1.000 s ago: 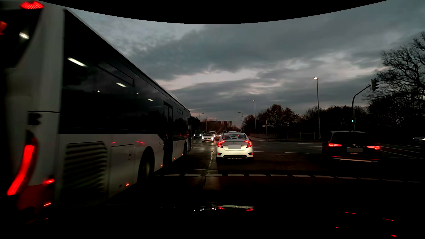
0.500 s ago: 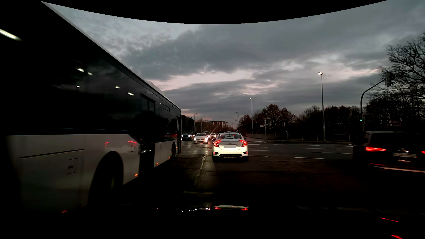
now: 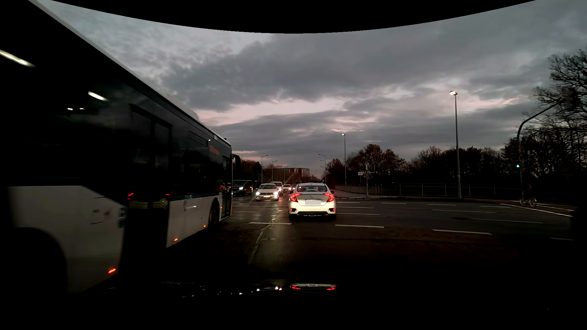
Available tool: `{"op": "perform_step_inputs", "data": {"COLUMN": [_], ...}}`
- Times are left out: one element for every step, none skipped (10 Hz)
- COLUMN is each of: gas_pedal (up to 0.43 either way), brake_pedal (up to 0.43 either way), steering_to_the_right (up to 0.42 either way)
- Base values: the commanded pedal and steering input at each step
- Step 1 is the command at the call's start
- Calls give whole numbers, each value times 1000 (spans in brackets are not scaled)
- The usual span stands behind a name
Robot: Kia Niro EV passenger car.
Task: Follow the waypoints while adhering to traffic rules and regulations
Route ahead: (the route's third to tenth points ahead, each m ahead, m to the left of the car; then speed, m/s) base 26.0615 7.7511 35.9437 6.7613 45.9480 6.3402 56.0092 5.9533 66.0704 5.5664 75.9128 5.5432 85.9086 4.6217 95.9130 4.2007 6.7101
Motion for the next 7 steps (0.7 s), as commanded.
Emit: {"op": "perform_step_inputs", "data": {"gas_pedal": [157,169,169,169,169,189,189], "brake_pedal": [0,0,0,0,0,0,0], "steering_to_the_right": [3,-1,-2,-4,-3,-4,-7]}}
